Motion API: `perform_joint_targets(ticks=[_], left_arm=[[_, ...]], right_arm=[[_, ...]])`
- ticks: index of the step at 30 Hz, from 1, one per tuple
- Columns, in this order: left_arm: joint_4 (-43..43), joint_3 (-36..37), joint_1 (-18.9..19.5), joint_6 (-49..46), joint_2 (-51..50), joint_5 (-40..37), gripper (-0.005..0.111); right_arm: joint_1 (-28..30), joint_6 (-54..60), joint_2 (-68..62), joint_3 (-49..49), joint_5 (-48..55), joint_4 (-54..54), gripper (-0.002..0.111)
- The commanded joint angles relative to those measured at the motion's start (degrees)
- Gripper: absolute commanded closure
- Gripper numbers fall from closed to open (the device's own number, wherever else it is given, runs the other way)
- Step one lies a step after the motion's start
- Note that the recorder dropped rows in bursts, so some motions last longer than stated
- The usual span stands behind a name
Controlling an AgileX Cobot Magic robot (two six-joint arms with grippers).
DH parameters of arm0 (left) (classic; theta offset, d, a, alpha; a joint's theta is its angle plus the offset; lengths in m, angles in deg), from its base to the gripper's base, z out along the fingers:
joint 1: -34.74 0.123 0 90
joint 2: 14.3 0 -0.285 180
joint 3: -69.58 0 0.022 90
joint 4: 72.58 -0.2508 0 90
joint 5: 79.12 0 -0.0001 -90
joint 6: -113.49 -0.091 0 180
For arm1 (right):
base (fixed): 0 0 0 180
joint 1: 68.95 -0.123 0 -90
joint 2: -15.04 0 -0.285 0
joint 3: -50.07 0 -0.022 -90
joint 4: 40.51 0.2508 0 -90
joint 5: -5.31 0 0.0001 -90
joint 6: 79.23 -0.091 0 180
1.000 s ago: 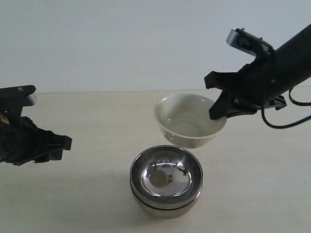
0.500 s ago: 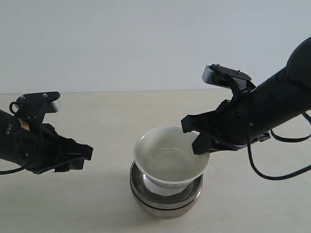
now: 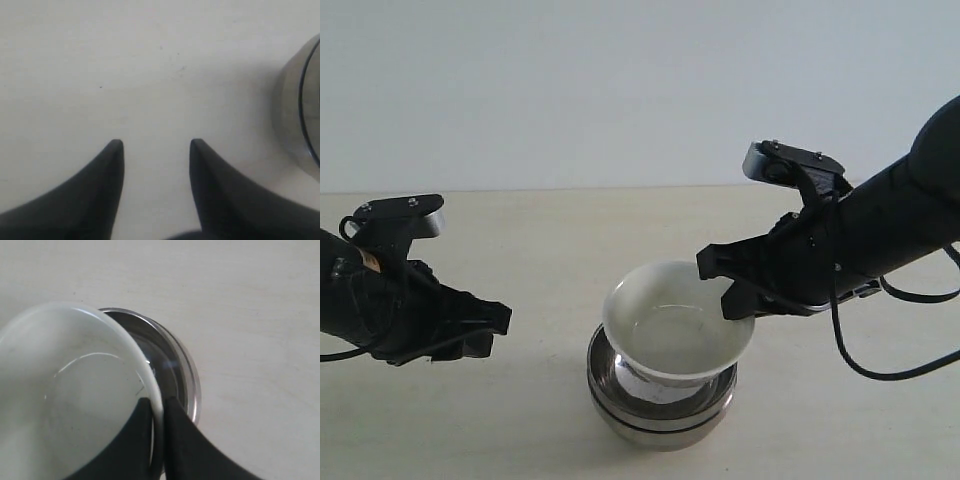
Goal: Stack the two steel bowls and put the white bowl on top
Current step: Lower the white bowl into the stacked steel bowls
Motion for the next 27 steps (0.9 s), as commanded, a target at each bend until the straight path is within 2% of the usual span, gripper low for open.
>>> perform_joint_targets(ticks=[1, 15, 17, 19, 20, 21, 27], left_arm=[[0.9, -0.3, -0.3, 0.0, -0.1, -0.4, 0.066], [2.1, -0.3, -0.3, -0.8, -0.1, 0.0, 0.066], [2.1, -0.3, -0.3, -0.8, -0.1, 0.0, 0.066], [2.1, -0.3, -0.3, -0.8, -0.1, 0.0, 0.066], [2.1, -0.3, -0.3, -0.8, -0.1, 0.0, 0.066], [2.1, -0.3, -0.3, -0.8, -0.1, 0.0, 0.066], [2.1, -0.3, -0.3, -0.8, -0.1, -0.6, 0.066]], right_arm=[[-1.2, -0.3, -0.2, -0.1, -0.7, 0.7, 0.108], [-1.2, 0.4, -4.2, -0.1, -1.6, 1.1, 0.108], [-1.2, 0.8, -4.2, -0.1, -1.6, 1.1, 0.104], [-1.2, 1.1, -4.2, -0.1, -0.9, 1.1, 0.093], [-1.2, 1.1, -4.2, -0.1, -0.6, 1.1, 0.084], [-1.2, 1.1, -4.2, -0.1, -0.5, 1.1, 0.081], [-1.2, 1.1, -4.2, -0.1, -0.3, 1.1, 0.080]])
